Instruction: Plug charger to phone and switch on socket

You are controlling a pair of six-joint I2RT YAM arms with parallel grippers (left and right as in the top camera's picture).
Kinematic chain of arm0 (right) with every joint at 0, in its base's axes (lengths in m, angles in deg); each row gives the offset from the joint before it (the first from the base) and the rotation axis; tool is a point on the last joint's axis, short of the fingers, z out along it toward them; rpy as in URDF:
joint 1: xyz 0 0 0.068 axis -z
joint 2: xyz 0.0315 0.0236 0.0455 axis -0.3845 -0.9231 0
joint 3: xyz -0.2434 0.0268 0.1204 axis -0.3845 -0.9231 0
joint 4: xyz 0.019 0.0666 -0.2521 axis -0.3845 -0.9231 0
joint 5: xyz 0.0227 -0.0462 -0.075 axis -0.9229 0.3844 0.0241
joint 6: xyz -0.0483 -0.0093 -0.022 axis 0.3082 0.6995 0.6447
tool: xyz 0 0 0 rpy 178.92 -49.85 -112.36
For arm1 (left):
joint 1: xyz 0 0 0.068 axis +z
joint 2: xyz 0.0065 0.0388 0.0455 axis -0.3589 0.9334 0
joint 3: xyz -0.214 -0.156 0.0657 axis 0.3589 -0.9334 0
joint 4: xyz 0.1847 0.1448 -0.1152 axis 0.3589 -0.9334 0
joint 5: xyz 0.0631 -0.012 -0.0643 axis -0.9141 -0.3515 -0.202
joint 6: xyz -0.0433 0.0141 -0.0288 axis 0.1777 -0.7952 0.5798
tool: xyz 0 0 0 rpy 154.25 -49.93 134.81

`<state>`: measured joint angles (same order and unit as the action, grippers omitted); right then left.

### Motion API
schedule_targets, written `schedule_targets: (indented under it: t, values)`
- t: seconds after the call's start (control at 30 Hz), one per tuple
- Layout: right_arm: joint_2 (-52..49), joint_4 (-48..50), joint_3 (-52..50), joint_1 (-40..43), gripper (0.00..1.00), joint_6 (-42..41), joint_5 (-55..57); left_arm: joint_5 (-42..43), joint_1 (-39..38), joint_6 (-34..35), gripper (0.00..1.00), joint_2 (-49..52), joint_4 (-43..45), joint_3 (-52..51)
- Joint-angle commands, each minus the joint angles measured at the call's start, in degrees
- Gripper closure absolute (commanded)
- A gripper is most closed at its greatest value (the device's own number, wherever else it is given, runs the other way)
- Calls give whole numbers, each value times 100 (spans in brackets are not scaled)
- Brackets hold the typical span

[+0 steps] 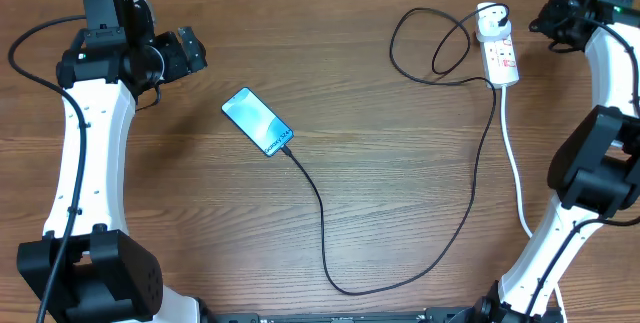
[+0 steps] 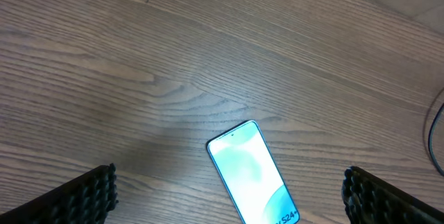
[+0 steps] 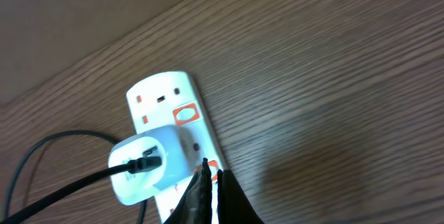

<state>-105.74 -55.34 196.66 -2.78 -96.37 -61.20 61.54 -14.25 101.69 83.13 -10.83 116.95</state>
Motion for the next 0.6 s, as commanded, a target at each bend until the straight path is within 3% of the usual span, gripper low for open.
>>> schedule_targets:
  t: [0.0,0.2,0.57]
  values:
    - [-275,22,107,-13,96,149,-289,-79,26,-70,1,28,2,20]
    - [-566,214,107,-22,96,885,-238,-79,28,-70,0,28,2,17]
    - [-938,645,107,-33,96,1060,-560,-79,28,-70,0,28,4,17]
